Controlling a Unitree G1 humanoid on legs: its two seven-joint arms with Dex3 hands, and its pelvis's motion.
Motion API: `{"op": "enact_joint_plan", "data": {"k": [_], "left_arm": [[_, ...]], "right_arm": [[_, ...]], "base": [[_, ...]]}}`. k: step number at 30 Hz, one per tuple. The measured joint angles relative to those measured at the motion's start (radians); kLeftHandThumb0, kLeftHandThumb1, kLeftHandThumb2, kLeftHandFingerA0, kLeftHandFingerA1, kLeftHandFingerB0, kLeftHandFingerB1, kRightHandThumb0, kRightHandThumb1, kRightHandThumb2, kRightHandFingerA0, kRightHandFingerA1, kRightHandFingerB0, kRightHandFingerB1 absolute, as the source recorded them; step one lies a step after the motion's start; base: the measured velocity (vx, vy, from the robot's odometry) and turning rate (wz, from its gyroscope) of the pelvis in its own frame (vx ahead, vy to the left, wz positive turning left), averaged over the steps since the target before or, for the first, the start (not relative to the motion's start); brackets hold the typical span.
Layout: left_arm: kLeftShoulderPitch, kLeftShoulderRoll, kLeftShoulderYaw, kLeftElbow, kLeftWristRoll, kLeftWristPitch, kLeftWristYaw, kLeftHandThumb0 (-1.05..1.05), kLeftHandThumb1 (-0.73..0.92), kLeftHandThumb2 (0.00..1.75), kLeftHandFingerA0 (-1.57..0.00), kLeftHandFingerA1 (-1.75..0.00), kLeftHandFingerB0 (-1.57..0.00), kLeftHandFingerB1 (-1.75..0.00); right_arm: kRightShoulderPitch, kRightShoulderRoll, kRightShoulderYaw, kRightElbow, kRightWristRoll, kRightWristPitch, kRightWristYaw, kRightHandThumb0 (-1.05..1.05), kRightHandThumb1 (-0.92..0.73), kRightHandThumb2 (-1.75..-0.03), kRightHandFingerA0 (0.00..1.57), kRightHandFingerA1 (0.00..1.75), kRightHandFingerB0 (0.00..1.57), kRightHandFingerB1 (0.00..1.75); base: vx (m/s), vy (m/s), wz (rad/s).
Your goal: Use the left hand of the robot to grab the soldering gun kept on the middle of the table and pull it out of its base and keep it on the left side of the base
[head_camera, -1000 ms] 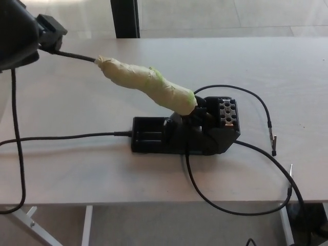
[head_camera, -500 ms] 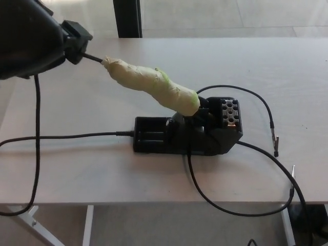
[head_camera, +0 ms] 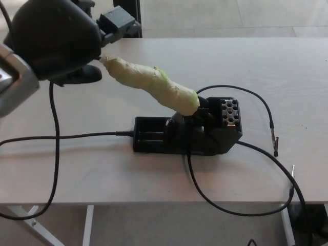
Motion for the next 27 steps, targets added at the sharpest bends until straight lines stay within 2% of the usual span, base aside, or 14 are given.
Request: {"op": "enact_joint_plan", "data": {"k": [2, 3, 4, 6, 8, 10, 15, 21, 23, 24, 25, 26, 27], "left_arm": [[-0.002, -0.013, -0.002, -0.022, 0.002, 0.015, -0.031, -0.68, 0.50, 0.90, -0.22, -0.62, -0.05, -0.46], [-0.002, -0.017, -0.003, -0.031, 0.002, 0.021, -0.042, -0.66, 0.50, 0.90, -0.30, -0.61, -0.11, -0.47], [-0.004, -0.021, -0.004, -0.038, 0.001, 0.026, -0.053, -0.64, 0.67, 0.60, -0.37, -0.59, -0.22, -0.37], [-0.007, -0.030, -0.008, -0.058, 0.001, 0.039, -0.084, -0.66, 0.66, 0.60, -0.40, -0.66, -0.27, -0.42], [-0.011, -0.038, -0.012, -0.077, 0.000, 0.051, -0.114, -0.66, 0.66, 0.60, -0.41, -0.66, -0.29, -0.43], [-0.013, -0.050, -0.015, -0.093, 0.000, 0.062, -0.141, -0.68, 0.68, 0.60, -0.43, -0.60, -0.34, -0.40], [-0.020, -0.070, -0.029, -0.141, 0.002, 0.086, -0.211, -0.70, 0.69, 0.61, -0.41, -0.60, -0.37, -0.41], [-0.021, -0.107, -0.068, -0.186, 0.010, 0.113, -0.293, -0.68, 0.71, 0.61, -0.36, -0.62, -0.31, -0.42], [-0.021, -0.121, -0.083, -0.195, 0.018, 0.122, -0.320, -0.70, 0.71, 0.61, -0.43, -0.74, -0.26, -0.41], [-0.021, -0.129, -0.092, -0.197, 0.023, 0.127, -0.332, -0.74, 0.56, 0.95, -0.45, -0.74, -0.18, -0.51], [-0.021, -0.138, -0.102, -0.198, 0.028, 0.132, -0.349, -0.71, 0.72, 0.62, -0.43, -0.83, -0.19, -0.40], [-0.021, -0.144, -0.111, -0.198, 0.034, 0.138, -0.365, -0.71, 0.72, 0.62, -0.47, -0.86, -0.19, -0.40], [-0.021, -0.148, -0.118, -0.198, 0.040, 0.143, -0.377, -0.71, 0.73, 0.62, -0.43, -0.79, -0.15, -0.41]], "right_arm": [[0.000, 0.000, 0.001, 0.000, 0.000, 0.000, 0.000, -0.67, -0.72, -0.61, 0.70, 0.58, 0.50, 0.44], [0.000, 0.000, 0.001, 0.000, 0.000, 0.000, 0.000, -0.67, -0.72, -0.62, 0.71, 0.59, 0.51, 0.43], [0.000, 0.000, 0.001, 0.000, 0.000, 0.000, 0.000, -0.68, -0.71, -0.62, 0.71, 0.59, 0.51, 0.43], [0.000, 0.000, 0.001, 0.000, -0.001, 0.000, 0.000, -0.68, -0.72, -0.62, 0.72, 0.60, 0.52, 0.44], [0.000, 0.000, 0.002, 0.000, -0.001, 0.000, 0.000, -0.68, -0.72, -0.62, 0.71, 0.59, 0.51, 0.43], [-0.001, 0.000, 0.003, 0.000, -0.002, 0.000, 0.000, -0.70, -0.72, -0.62, 0.70, 0.59, 0.52, 0.44], [-0.001, 0.000, 0.005, 0.000, -0.003, 0.000, 0.000, -0.72, -0.70, -0.61, 0.71, 0.61, 0.54, 0.44], [-0.001, 0.000, 0.008, -0.001, -0.003, 0.000, 0.000, -0.72, -0.69, -0.61, 0.70, 0.59, 0.54, 0.44], [-0.001, 0.000, 0.008, -0.001, -0.003, 0.000, 0.000, -0.72, -0.70, -0.61, 0.67, 0.60, 0.50, 0.44], [-0.001, 0.000, 0.009, -0.001, -0.003, 0.000, 0.001, -0.72, -0.70, -0.61, 0.66, 0.60, 0.50, 0.44], [-0.002, 0.000, 0.009, -0.002, -0.003, 0.000, 0.001, -0.71, -0.70, -0.61, 0.67, 0.61, 0.51, 0.44], [-0.002, 0.000, 0.010, -0.003, -0.003, 0.000, 0.001, -0.70, -0.70, -0.60, 0.66, 0.60, 0.51, 0.43], [-0.003, 0.000, 0.011, -0.003, -0.004, 0.000, 0.002, -0.68, -0.70, -0.61, 0.67, 0.61, 0.49, 0.44]], "base": [[0.00, 0.000, 0.00], [0.00, 0.000, 0.00], [0.00, 0.000, 0.00], [0.00, 0.000, 0.00], [0.00, 0.000, 0.00], [0.00, 0.000, 0.00], [0.00, 0.000, 0.00], [0.00, 0.000, 0.00], [0.00, 0.000, 0.00], [0.00, 0.000, 0.00], [0.00, 0.000, 0.00], [0.00, 0.000, 0.00], [0.00, 0.000, 0.00]]}}
